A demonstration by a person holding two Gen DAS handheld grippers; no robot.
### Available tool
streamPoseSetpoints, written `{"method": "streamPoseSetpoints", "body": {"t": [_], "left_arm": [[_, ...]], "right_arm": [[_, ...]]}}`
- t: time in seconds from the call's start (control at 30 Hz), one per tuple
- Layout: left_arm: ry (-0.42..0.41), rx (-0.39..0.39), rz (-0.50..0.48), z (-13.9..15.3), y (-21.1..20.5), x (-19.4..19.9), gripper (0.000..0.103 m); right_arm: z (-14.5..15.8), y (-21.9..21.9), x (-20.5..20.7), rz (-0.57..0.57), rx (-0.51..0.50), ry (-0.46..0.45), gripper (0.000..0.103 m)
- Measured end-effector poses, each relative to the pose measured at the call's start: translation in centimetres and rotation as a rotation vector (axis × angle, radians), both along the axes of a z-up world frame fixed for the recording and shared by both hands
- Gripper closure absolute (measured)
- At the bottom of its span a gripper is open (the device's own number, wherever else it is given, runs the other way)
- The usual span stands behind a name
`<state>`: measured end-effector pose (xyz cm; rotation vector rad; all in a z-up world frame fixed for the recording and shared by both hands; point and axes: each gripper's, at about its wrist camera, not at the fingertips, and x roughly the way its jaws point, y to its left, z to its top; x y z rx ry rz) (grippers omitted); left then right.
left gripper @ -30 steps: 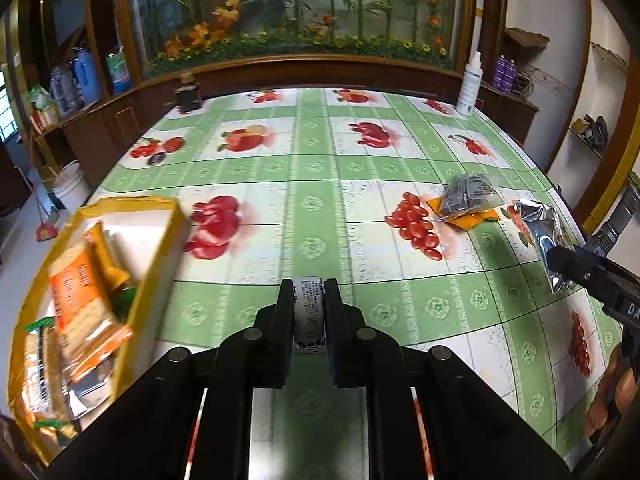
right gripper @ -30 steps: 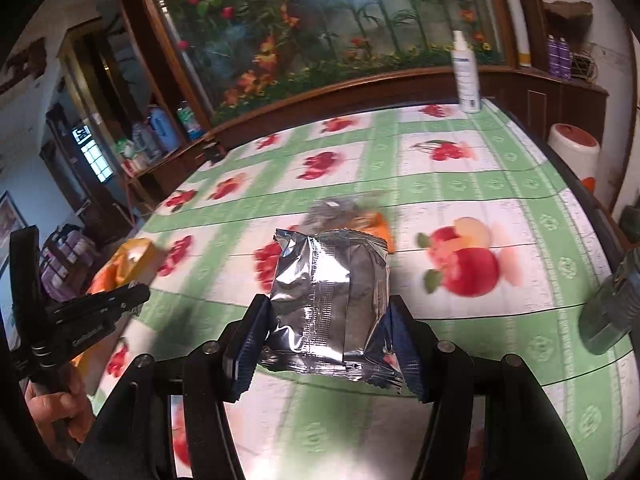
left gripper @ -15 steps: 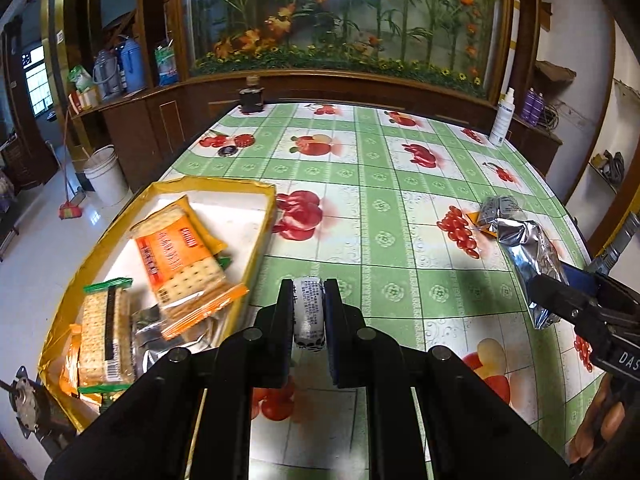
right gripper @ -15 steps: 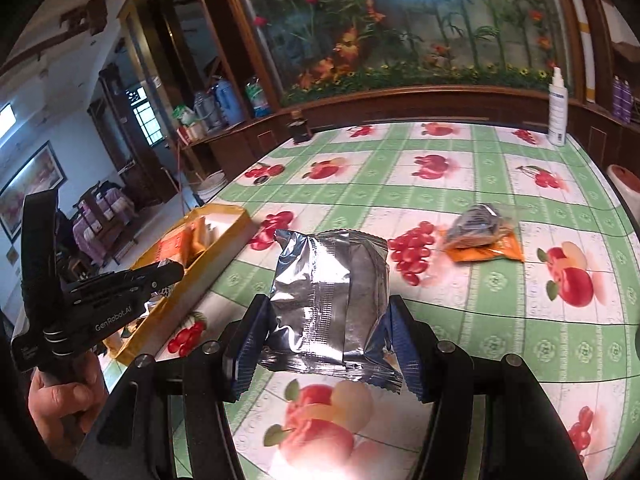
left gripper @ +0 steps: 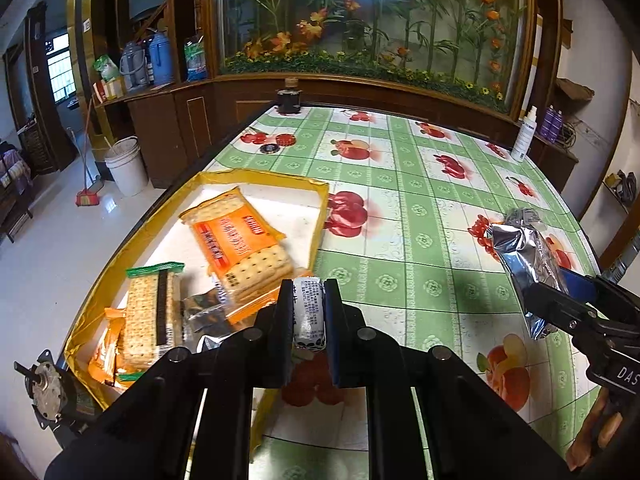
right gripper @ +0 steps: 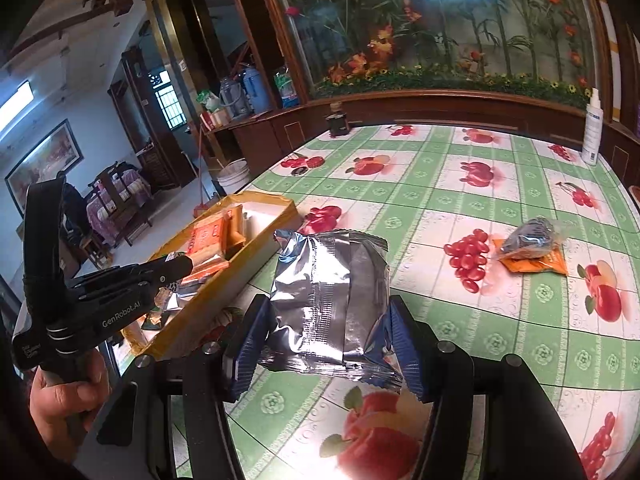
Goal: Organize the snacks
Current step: 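Carry the foil bag and milk candy toward the tray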
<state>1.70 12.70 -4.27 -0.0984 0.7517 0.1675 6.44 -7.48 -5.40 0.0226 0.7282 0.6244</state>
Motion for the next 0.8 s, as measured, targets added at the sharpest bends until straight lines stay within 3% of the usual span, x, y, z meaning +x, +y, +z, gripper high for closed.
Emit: {"method": "streamPoseSetpoints", "body": {"t": [0.8], "left_arm": [[0.022,-0.013,0.145,-1.3,7.0,-1.9,0.091]], "right_arm": [[0.4,10.2,-1.0,0.181,-0.029,-0.029,0.043]]}}
